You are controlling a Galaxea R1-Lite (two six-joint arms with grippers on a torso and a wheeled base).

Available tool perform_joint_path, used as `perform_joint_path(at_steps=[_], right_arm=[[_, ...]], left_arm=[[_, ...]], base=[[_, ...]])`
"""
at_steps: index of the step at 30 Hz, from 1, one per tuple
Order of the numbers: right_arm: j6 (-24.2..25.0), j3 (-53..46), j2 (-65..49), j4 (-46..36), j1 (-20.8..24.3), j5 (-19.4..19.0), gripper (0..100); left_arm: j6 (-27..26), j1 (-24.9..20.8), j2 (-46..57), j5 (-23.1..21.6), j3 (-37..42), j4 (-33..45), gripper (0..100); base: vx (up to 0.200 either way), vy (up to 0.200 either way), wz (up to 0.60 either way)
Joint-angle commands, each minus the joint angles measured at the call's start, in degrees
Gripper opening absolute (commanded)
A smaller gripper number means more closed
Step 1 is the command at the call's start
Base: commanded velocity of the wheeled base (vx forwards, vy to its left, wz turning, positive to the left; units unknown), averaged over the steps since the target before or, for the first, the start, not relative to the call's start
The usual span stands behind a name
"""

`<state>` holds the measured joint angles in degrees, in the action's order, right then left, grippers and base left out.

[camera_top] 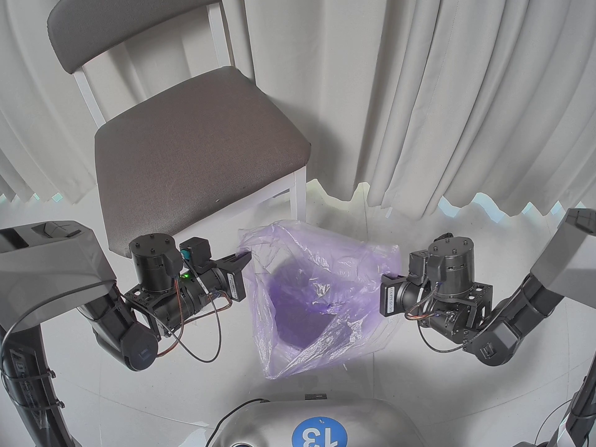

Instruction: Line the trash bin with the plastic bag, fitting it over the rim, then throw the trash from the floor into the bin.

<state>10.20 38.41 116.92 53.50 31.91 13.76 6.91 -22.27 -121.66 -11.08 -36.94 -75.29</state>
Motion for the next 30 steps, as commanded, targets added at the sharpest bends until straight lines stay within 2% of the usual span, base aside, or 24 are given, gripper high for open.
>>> perform_joint_path(at_steps=[1, 6, 8, 9, 15, 16, 17, 19, 21, 23, 27, 30], right_arm=[[-1.15, -1.76, -2.4, -0.59, -0.98, -0.05, 0], [-6.86, -5.28, -2.66, -0.68, -2.3, -0.14, 0], [-7.39, -5.45, -2.66, -0.59, -2.47, -0.14, 0], [-9.68, -6.95, -3.19, -0.51, -3.09, -0.14, 0], [-14.42, -10.55, -8.81, -2.53, -4.14, -0.14, 0], [-14.6, -10.64, -9.08, -2.53, -4.14, -0.14, 0], [-16.71, -12.31, -12.59, -3.14, -4.05, -0.23, 0], [-16.88, -12.57, -13.12, -3.41, -4.05, -0.23, 0], [-17.23, -12.66, -14.7, -5.96, -4.41, -0.49, 0], [-17.23, -12.31, -14.7, -7.36, -5.02, -0.67, 0], [-17.94, -11.87, -14.09, -9.65, -6.87, -1.63, 0], [-20.31, -11.34, -14.0, -11.93, -9.59, -3.57, 0]], left_arm=[[0.03, -0.93, -0.59, 0.09, 0.02, -0.12, 0], [0.03, -2.34, -0.07, 0.8, 0.37, 0.05, 0], [-0.06, -2.34, 0.02, 0.8, 0.37, 0.05, 0], [-0.06, -2.43, 1.25, 0.97, 0.99, 0.76, 0], [-0.76, -1.19, 10.66, 0.45, 1.17, 15.08, 0], [-0.76, -1.19, 10.83, 0.36, 1.17, 15.52, 0], [-0.85, -0.67, 14.26, 0.18, 0.73, 20.36, 0], [-0.85, -0.58, 14.79, 0.18, 0.64, 21.06, 0], [-1.29, 0.56, 17.42, 0.09, 0.37, 25.46, 0], [-3.4, 1.44, 17.78, 0.09, 0.29, 27.65, 0], [-11.04, 5.22, 17.51, -0.08, 0.2, 33.1, 0], [-12.98, 6.1, 17.25, -0.08, -0.68, 37.06, 0]], base=[[0.0, 0.0, 0.0], [0.0, 0.0, 0.0], [0.0, 0.0, 0.0], [0.0, 0.0, 0.0], [0.0, 0.0, 0.0], [0.0, 0.0, 0.0], [0.0, 0.0, 0.0], [0.0, 0.0, 0.0], [0.0, 0.0, 0.0], [0.0, 0.0, 0.0], [0.0, 0.0, 0.0], [0.0, 0.0, 0.0]])
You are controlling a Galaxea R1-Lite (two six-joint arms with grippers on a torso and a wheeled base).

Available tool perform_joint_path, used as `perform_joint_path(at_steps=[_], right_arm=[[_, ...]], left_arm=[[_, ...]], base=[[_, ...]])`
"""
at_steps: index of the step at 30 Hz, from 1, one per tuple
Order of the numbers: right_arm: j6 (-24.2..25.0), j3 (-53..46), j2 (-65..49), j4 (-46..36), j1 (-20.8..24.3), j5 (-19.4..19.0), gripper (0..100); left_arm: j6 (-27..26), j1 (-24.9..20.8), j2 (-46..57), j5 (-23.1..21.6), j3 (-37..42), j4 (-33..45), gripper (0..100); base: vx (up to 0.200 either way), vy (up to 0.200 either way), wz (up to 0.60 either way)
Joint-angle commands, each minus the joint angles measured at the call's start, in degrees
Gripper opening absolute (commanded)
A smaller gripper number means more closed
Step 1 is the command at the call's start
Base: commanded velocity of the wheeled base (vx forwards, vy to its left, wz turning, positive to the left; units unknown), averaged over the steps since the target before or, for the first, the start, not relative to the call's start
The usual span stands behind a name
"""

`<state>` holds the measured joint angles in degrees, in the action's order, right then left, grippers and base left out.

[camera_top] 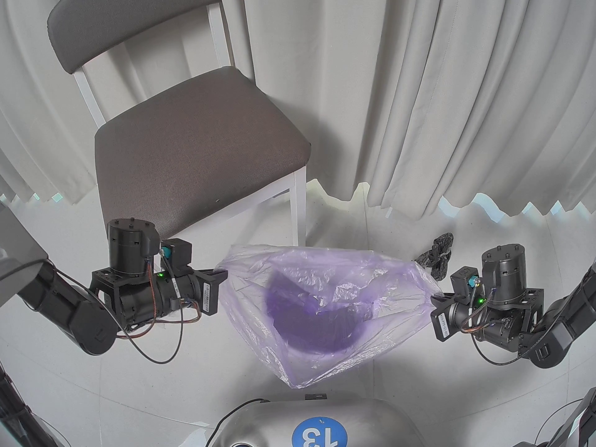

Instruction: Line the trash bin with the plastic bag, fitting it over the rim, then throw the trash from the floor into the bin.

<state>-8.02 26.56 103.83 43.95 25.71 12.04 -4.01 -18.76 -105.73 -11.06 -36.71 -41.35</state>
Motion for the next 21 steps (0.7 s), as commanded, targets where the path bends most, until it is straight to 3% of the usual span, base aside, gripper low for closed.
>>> perform_joint_path(at_steps=[1, 12, 21], right_arm=[[-2.61, 0.51, -0.91, -3.08, -3.91, -2.46, 0], [-5.16, -0.37, 0.94, -5.19, -4.09, -4.13, 0], [-6.39, -0.9, 1.29, -6.15, -3.91, -4.31, 0]], left_arm=[[-2.05, 2.5, 1.31, -0.11, -1.17, 4.08, 0], [-2.14, -0.84, -0.35, -0.11, -1.09, 7.25, 0], [-3.64, -0.93, -1.67, -0.11, -0.74, 8.13, 0]], base=[[0.0, 0.0, 0.0], [0.0, 0.0, 0.0], [0.0, 0.0, 0.0]])
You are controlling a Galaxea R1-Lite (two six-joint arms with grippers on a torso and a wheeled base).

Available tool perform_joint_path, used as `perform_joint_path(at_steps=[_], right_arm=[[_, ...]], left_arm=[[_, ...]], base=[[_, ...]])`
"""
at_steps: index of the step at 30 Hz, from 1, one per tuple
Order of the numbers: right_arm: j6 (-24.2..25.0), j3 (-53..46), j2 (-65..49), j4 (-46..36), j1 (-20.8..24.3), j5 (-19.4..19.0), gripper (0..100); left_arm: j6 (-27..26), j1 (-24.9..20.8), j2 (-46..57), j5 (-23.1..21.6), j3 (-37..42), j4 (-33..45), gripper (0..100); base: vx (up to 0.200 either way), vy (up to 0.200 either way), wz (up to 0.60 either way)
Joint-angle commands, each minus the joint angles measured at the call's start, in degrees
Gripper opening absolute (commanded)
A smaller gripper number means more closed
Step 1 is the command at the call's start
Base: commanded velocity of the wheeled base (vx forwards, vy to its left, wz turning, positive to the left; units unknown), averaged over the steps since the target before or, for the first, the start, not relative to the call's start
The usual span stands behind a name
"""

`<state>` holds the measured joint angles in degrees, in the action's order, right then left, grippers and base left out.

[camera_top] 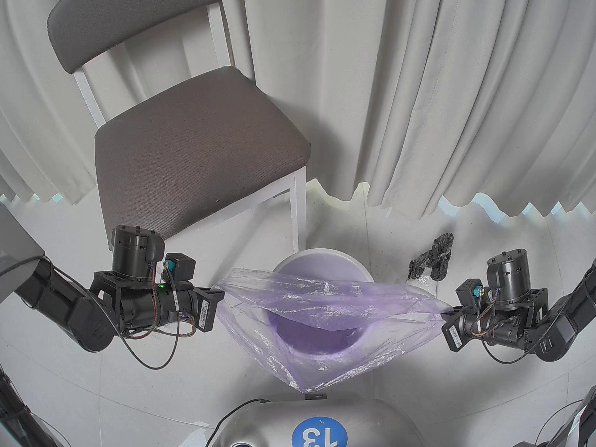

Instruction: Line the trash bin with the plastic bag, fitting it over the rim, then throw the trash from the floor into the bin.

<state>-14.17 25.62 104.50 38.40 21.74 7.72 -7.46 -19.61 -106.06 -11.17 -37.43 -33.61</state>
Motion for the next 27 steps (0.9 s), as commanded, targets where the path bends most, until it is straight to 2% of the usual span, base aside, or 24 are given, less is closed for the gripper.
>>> perform_joint_path(at_steps=[1, 11, 14, 16, 18, 23, 27], right_arm=[[-0.34, 0.04, 0.97, -0.87, 0.15, 0.02, 0], [1.25, 3.91, 11.08, 1.77, 0.24, 0.55, 0], [5.02, 5.58, 14.42, 6.78, 0.5, 0.9, 0], [9.07, 6.72, 17.05, 13.1, 1.91, 2.65, 0], [10.3, 7.51, 18.2, 16.88, 2.17, 4.76, 0], [8.01, 4.08, 13.19, 15.3, 2.08, 5.47, 0], [2.48, 1.09, 3.34, 5.98, 0.85, 4.5, 0]], left_arm=[[-0.19, -0.16, -1.61, 0.0, -0.1, 0.39, 0], [0.69, -1.39, -9.96, 1.94, -3.53, -1.9, 0], [1.75, -1.65, -12.42, 4.14, -4.5, -5.33, 0], [4.38, -2.53, -14.26, 6.86, -5.11, -10.25, 0], [6.76, -2.97, -15.41, 9.23, -5.82, -14.03, 0], [6.76, -3.32, -11.98, 10.11, -4.41, -13.41, 0], [6.41, -3.5, -5.21, 9.32, -3.36, -4.62, 0]], base=[[0.0, 0.0, 0.0], [0.0, 0.0, 0.0], [0.0, 0.0, 0.0], [0.0, 0.0, 0.0], [0.0, 0.0, 0.0], [0.0, 0.0, 0.0], [0.0, 0.0, 0.0]])
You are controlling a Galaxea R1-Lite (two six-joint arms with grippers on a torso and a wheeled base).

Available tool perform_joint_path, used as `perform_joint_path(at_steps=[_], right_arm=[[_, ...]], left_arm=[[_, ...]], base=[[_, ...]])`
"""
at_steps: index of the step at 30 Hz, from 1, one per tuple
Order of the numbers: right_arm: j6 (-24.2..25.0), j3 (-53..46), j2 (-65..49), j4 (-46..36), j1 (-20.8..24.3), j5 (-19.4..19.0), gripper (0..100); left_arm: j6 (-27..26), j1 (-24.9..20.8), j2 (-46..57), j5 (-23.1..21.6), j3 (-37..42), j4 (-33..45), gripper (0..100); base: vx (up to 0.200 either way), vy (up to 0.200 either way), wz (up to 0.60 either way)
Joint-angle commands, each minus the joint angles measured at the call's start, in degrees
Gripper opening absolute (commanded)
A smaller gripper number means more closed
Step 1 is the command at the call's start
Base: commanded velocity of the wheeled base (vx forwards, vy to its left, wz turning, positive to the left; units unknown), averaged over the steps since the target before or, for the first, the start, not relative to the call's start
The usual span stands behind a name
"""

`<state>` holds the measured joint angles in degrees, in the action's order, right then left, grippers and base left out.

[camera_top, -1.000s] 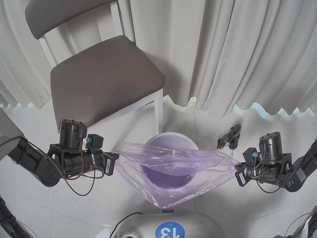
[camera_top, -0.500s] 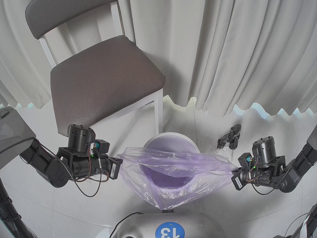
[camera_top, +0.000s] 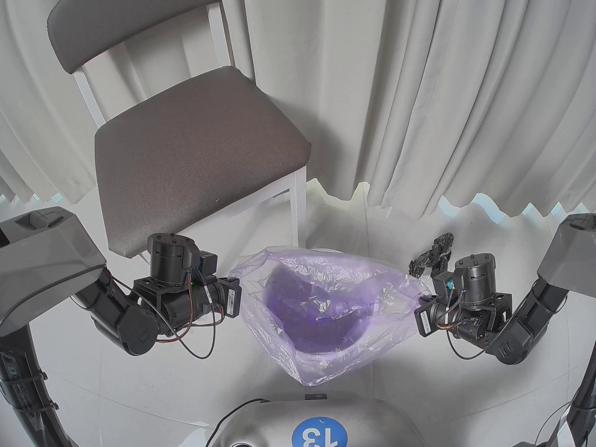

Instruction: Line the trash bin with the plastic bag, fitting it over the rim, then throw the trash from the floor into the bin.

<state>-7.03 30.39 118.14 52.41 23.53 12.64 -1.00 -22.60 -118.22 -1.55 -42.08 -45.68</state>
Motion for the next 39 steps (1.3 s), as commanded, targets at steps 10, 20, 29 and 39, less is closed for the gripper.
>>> perform_joint_path(at_steps=[10, 20, 29, 39], right_arm=[[-10.19, -5.52, -20.58, -20.33, -1.99, -3.68, 0], [-14.68, -7.19, -21.55, -21.12, -3.49, -6.05, 0], [-19.51, -8.33, -23.13, -22.17, -5.51, -7.02, 0], [-20.56, -6.92, -19.26, -26.22, -5.07, -8.69, 0]], left_arm=[[-4.45, 0.54, 16.62, -3.81, 2.44, 19.93, 0], [-9.55, 2.65, 18.2, -9.61, 2.62, 26.96, 0], [-13.94, 2.91, 18.91, -10.76, 3.41, 30.74, 0], [-15.96, 2.21, 13.81, -11.46, 2.79, 31.62, 0]], base=[[0.0, 0.0, 0.0], [0.0, 0.0, 0.0], [0.0, 0.0, 0.0], [0.0, 0.0, 0.0]])
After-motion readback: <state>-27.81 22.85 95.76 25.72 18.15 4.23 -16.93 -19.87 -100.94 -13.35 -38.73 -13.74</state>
